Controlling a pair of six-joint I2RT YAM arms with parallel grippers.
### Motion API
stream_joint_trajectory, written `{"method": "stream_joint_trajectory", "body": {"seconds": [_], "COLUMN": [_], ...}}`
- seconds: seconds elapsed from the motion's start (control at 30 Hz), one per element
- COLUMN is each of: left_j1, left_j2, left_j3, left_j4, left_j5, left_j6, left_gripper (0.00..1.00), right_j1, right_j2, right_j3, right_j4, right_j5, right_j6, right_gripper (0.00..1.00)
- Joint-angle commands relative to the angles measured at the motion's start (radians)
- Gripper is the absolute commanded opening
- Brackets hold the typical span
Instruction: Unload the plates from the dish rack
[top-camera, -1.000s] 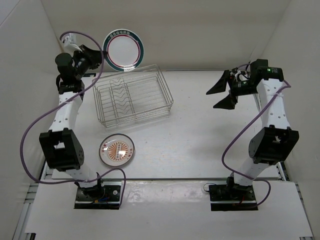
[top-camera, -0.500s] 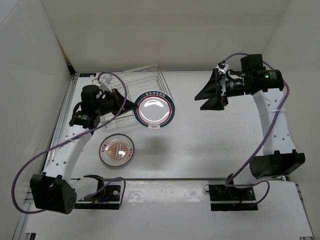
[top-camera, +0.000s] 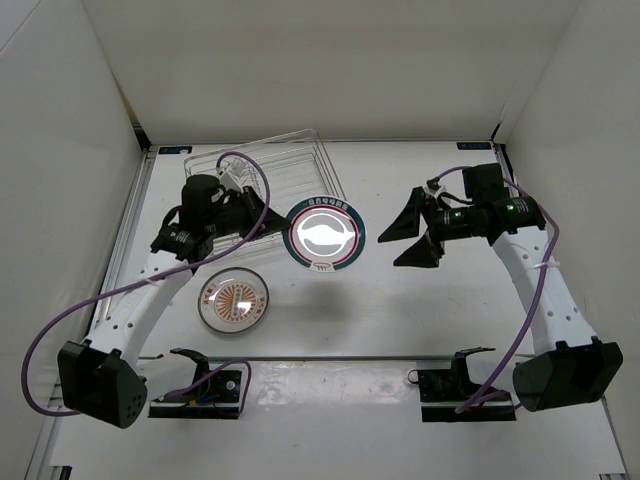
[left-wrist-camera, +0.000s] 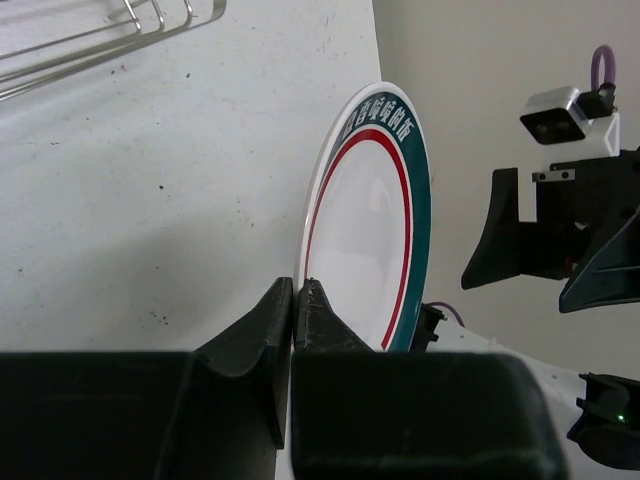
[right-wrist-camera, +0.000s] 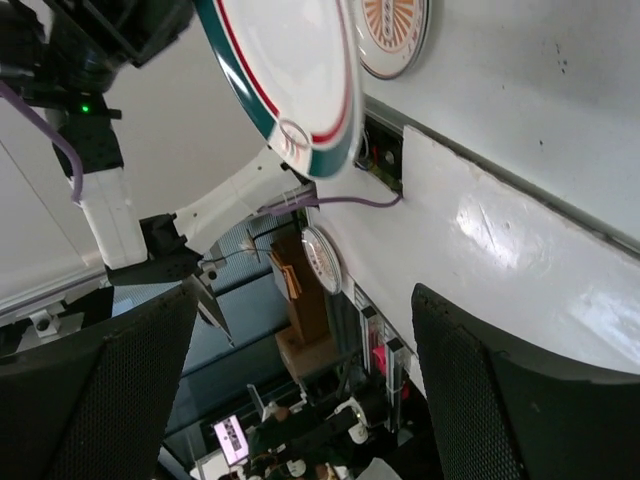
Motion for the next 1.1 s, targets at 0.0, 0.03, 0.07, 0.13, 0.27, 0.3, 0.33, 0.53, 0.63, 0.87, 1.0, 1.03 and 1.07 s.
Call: {"method": "stream_joint_trajectory", "body": {"seconds": [0.0, 0.03, 0.07, 0.13, 0.27, 0.3, 0.33, 0.53, 0.63, 0.87, 1.0, 1.03, 1.07], "left_j1": [-0.036, -0.045, -0.056, -0.078, -0.128, -0.136, -0.154, -0.202, -0.178, 0.057, 0.157, 0.186, 0.215], "left_j2": [-0.004, -0.004, 0.005, 0.017, 0.04, 0.048, 0.053, 0.088, 0.085, 0.025, -0.016, -0.03, -0.053], "left_j3": [0.071, 0.074, 0.08, 0.108, 0.132, 0.138, 0.145, 0.152, 0.168, 0.192, 0.198, 0.18, 0.151], "left_j4": [0.045, 0.052, 0.051, 0.045, 0.077, 0.091, 0.106, 0.086, -0.019, -0.268, -0.547, -0.579, -0.595], "left_j5": [0.004, 0.009, 0.007, 0.004, -0.007, -0.001, 0.013, 0.09, 0.101, 0.1, -0.086, -0.164, -0.181], "left_j6": [-0.042, -0.045, -0.049, -0.055, -0.103, -0.115, -0.117, -0.149, -0.126, 0.006, 0.072, 0.064, 0.04], "left_gripper": [0.0, 0.0, 0.0, 0.0, 0.0, 0.0, 0.0, 0.0, 0.03, 1.0, 1.0, 1.0, 1.0], "right_j1": [0.016, 0.016, 0.019, 0.025, 0.039, 0.043, 0.046, 0.062, 0.062, 0.05, 0.04, 0.039, 0.034], "right_j2": [0.004, 0.009, 0.01, 0.021, 0.026, 0.027, 0.029, 0.05, 0.029, 0.0, -0.003, -0.008, -0.006], "right_j3": [0.04, 0.033, 0.03, 0.004, -0.032, -0.031, -0.026, -0.039, -0.075, -0.043, -0.039, -0.042, -0.042], "right_j4": [0.122, 0.128, 0.135, 0.135, 0.15, 0.151, 0.156, 0.204, 0.254, 0.208, 0.196, 0.188, 0.178], "right_j5": [-0.009, -0.006, -0.002, 0.009, 0.021, 0.024, 0.023, 0.012, 0.015, 0.07, 0.066, 0.067, 0.069], "right_j6": [0.055, 0.052, 0.053, 0.058, 0.069, 0.069, 0.07, 0.105, 0.139, 0.095, 0.092, 0.089, 0.08], "right_gripper": [0.89, 0.87, 0.87, 0.81, 0.78, 0.78, 0.76, 0.44, 0.01, 0.0, 0.0, 0.0, 0.0]}}
